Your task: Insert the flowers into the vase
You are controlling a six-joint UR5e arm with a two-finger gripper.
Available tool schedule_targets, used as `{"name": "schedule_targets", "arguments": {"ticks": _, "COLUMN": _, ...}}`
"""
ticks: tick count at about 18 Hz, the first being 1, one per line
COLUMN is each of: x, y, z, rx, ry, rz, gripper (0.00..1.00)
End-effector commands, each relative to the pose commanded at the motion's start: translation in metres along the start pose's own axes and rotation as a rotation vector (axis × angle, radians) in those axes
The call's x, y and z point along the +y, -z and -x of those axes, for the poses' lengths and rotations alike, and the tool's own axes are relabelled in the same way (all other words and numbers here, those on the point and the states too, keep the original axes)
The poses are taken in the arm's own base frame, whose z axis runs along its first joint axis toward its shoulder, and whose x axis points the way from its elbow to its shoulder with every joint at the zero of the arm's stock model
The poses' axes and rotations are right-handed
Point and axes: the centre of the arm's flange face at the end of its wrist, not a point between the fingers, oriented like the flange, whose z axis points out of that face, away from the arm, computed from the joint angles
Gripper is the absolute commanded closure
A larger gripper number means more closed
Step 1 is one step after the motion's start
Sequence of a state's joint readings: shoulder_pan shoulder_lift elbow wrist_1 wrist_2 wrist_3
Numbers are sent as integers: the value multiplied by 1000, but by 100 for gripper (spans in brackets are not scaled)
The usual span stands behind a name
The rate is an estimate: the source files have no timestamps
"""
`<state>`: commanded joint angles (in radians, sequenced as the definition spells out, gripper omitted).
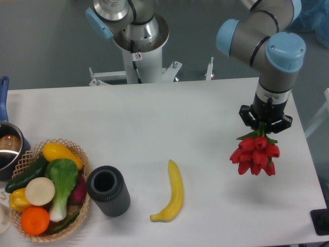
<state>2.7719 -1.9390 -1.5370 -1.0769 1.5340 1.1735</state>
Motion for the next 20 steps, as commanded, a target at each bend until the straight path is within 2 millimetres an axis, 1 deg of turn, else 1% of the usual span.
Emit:
{"name": "schedule_targets", "arguments": {"ticks": 6, "x": -2, "y": 3, "z": 0, "rx": -7, "ry": -5, "rz": -16, "gripper": 100}}
{"name": "schedule_targets", "arguments": {"ticks": 7, "x": -3, "y": 4, "z": 1, "rx": -14, "ry": 2, "rz": -21, "gripper": 100}}
{"name": "schedule_targets", "arguments": {"ticks": 8, "x": -8, "y": 9, "z": 1, "rx": -21, "ry": -2, "rz": -55, "gripper": 100}}
{"name": "schedule_targets", "arguments": {"ticks": 9, "x": -14, "y": 12, "z": -1, "rx": -12, "ry": -2, "rz": -115, "gripper": 100}}
{"name": "schedule_targets", "arguments": {"ticks": 10, "x": -19, "y": 22, "z": -4, "rx": 0, "ry": 0, "rz": -193, "gripper": 100}}
{"name": "schedule_targets", "arguments": {"ticks": 11, "x": -23, "y": 39, "z": -8, "rx": 6, "ry": 1, "rz": -277, "gripper": 100}}
{"name": "schedule_targets", "arguments": {"ticks": 14, "x": -38, "y": 64, "z": -21, "rx": 72, "ry": 24, "rz": -475, "gripper": 100}}
{"name": "schedule_targets", "arguments": {"ticks": 17, "x": -49, "y": 78, "z": -36, "rx": 101, "ry": 3, "rz": -640, "gripper": 100}}
{"name": "schedule_targets", "arguments": {"ticks": 19, "x": -55, "y": 83, "z": -55, "rx": 134, "ry": -26, "rz": -751, "gripper": 100}}
{"name": "schedule_targets", "arguments": {"ticks": 20, "x": -55, "y": 83, "z": -63, "rx": 143, "ry": -33, "rz": -783, "gripper": 100}}
